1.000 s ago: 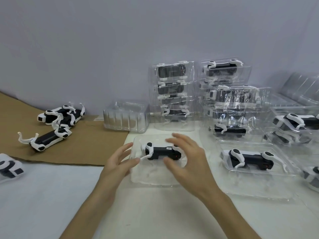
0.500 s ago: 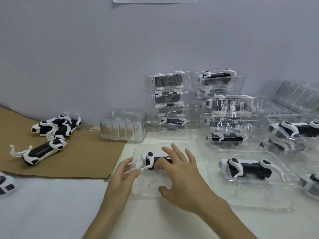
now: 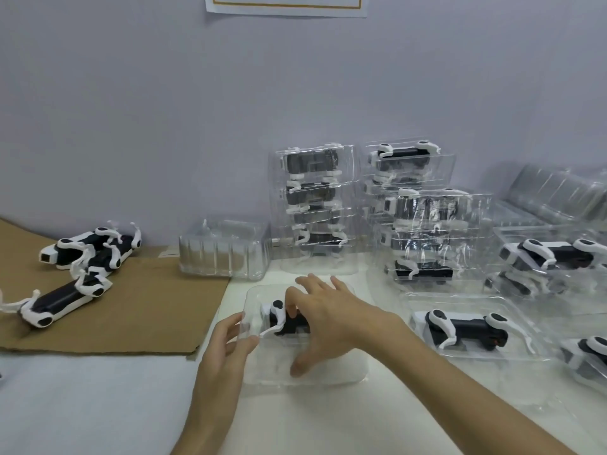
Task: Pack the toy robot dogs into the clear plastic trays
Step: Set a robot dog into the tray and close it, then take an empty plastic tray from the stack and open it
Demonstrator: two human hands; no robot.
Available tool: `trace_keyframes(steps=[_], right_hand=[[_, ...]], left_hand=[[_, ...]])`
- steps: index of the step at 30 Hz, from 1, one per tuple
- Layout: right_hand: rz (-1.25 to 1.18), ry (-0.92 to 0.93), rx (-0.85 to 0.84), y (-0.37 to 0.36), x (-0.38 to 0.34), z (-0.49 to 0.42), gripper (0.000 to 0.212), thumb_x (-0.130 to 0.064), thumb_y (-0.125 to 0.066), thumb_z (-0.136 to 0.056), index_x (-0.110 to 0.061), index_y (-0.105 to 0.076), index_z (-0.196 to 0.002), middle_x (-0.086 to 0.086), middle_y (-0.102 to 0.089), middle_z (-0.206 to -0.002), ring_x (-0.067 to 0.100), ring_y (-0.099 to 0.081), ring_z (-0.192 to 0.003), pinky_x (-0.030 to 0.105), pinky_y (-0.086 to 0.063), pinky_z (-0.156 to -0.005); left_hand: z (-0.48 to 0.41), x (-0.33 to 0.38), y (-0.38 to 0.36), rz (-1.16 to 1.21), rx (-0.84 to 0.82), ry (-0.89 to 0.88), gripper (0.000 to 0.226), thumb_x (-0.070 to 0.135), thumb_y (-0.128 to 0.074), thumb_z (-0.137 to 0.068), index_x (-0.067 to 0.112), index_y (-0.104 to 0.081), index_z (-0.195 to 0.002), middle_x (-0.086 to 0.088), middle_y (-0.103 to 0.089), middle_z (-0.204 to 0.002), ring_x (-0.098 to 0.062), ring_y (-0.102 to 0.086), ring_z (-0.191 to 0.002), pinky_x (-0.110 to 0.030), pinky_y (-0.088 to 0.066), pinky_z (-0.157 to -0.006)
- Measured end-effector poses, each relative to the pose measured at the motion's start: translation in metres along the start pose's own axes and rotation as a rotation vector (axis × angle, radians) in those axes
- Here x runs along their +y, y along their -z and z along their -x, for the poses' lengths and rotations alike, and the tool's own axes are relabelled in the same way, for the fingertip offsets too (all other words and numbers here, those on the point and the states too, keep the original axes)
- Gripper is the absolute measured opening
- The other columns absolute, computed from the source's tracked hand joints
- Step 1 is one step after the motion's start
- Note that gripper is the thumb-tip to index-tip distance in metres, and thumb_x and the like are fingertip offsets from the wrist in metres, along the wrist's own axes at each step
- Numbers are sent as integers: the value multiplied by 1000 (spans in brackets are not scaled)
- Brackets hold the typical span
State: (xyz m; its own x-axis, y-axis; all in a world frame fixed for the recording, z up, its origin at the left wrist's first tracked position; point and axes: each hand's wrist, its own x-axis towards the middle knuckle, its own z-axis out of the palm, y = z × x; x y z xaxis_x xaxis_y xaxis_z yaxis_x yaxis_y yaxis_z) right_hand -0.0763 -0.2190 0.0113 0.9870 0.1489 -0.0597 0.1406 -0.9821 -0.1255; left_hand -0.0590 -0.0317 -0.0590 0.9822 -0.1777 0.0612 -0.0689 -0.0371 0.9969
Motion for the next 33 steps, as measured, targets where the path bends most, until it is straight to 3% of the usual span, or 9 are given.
trace_keyframes(steps=[2, 5, 7, 13, 18, 20, 24, 28, 33], right_hand=[[-33, 3, 62, -2, 1, -1, 69, -55, -84, -63, -29, -43, -112, 3, -38, -138, 27, -34, -133, 47, -13, -122], [-61, 1, 150, -3, 5, -1, 62, -48, -83, -63, -28, -47, -109, 0, -41, -128, 25, -40, -118, 39, -24, -114], [-66, -5, 180, -2, 9, 2, 60, -47, -82, -64, -28, -48, -109, 2, -41, -133, 25, -39, -123, 38, -24, -114], [-118, 0, 285, -10, 9, 8, 60, -45, -82, -65, -30, -48, -112, 6, -35, -149, 24, -27, -140, 36, -19, -113], [-202, 14, 373, 6, 14, 18, 59, -44, -84, -65, -32, -48, -110, 2, -36, -149, 23, -28, -141, 34, -18, -112], [-224, 38, 383, 11, 15, 22, 59, -43, -85, -65, -33, -49, -110, 0, -37, -149, 20, -26, -143, 32, -16, -113], [-211, 79, 409, 20, 13, 33, 59, -46, -84, -66, -36, -47, -111, -2, -32, -154, 18, -23, -145, 33, -16, -115], [-228, 68, 444, 41, 17, 44, 59, -47, -85, -67, -37, -47, -112, -9, -35, -150, 14, -31, -139, 34, -19, -114], [-287, 47, 477, 84, 37, 62, 57, -41, -87, -67, -34, -51, -110, -13, -47, -136, 12, -44, -122, 39, -36, -108]], left_hand=[[-4, -2, 0, 44, 30, 1, 23, 26, -56, -100, 41, -61, -117, 19, -65, -118, 9, -56, -107, -27, -42, -84], [-10, -3, -2, 127, 126, -4, 21, 25, -44, -106, 32, -60, -117, 10, -62, -123, -9, -61, -106, -30, -46, -78], [-12, -3, -4, 137, 159, -6, 22, 22, -42, -107, 26, -58, -122, 5, -58, -126, -19, -60, -110, -35, -46, -82], [-12, -9, -2, 92, 206, -27, 23, 22, -39, -108, 27, -57, -122, 11, -58, -123, -19, -62, -112, -37, -46, -87], [-14, -12, 2, 109, 260, 6, 21, 18, -45, -106, 22, -52, -125, -5, -56, -135, -16, -66, -97, -46, -51, -93], [-14, -12, 1, 106, 269, -2, 21, 16, -46, -105, 22, -51, -124, -6, -54, -138, -17, -67, -95, -42, -51, -89], [-15, -15, 2, 84, 275, -2, 23, 15, -52, -102, 26, -51, -123, -1, -55, -133, -18, -67, -90, -31, -49, -75], [-16, -16, 1, 93, 263, -18, 28, 9, -54, -100, 24, -50, -123, 7, -58, -121, -21, -68, -97, -34, -50, -80], [-15, -17, 0, 95, 245, -38, 30, 5, -54, -99, 21, -49, -125, 22, -53, -108, -22, -68, -96, -35, -49, -80]])
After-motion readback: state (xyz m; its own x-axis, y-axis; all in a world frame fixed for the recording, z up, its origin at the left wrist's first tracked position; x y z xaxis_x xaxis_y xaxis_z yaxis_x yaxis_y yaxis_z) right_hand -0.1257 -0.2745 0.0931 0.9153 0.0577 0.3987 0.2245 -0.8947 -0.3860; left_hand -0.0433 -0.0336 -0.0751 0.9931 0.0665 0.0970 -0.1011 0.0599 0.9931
